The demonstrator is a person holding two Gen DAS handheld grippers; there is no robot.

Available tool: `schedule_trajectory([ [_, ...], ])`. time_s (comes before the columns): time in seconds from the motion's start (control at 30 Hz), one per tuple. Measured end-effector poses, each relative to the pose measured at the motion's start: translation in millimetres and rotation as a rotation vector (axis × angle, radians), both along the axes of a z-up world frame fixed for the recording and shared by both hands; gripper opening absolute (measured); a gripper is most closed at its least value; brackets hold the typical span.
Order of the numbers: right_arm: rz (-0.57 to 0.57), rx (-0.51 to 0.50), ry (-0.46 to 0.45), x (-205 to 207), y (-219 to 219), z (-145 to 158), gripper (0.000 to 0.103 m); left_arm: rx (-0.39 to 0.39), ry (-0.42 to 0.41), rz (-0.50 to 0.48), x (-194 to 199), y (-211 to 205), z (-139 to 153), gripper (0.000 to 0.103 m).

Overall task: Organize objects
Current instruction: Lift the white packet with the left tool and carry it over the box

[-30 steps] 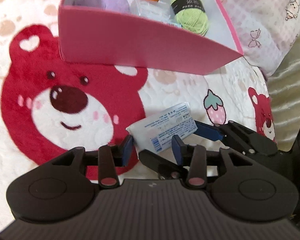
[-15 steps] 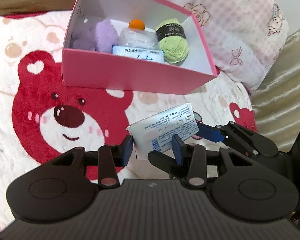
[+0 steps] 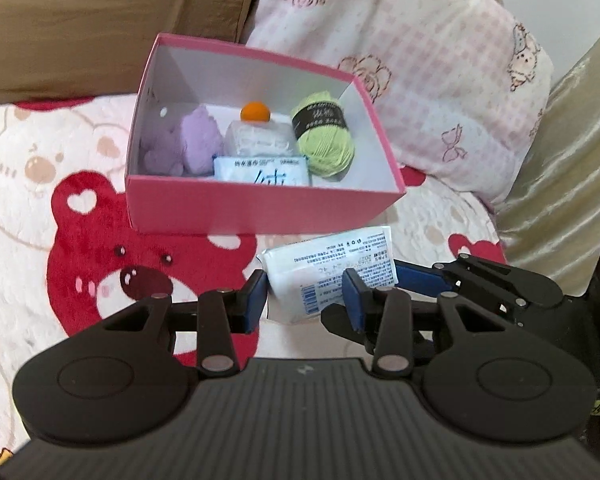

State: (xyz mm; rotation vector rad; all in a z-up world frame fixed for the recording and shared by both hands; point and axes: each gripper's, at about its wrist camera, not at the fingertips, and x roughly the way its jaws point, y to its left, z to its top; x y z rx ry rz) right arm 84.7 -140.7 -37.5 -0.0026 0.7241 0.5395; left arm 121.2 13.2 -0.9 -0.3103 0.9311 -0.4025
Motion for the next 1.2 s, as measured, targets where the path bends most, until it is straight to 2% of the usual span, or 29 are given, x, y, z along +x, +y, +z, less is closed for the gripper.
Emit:
schedule_trajectory([
  [0.1,0.008,-0.017,-0.035,-2,0,9,0.058,-0.012,-0.043,-0.002,-3,-1,7,0.038],
  [0.27,0.004,-0.007,-0.065,0,-5,15,0.058,-0.017,-0.053,0.019,-4,-4,15,0.038],
  [0.47,0.016,0.002,-0.097,4,-10,26,0.058,0.014,-0.064,0.038,3,-10,31,0.038],
  [0.67,0.049,-0.026,-0.052,27,0,41,0.058,-0.027,0.002,0.088,23,4,40,0.038],
  [0.93,0.043,0.032,-0.004,61,-8,52,0.057,-0.052,-0.002,0.081,59,2,48,0.038],
  [1.03,0.040,0.024,0.000,73,-14,55,0.056,-0.068,-0.011,0.072,76,-2,48,0.038],
  [1.2,0.030,0.018,0.019,105,-25,58,0.051,-0.042,-0.027,0.088,109,-12,44,0.038],
])
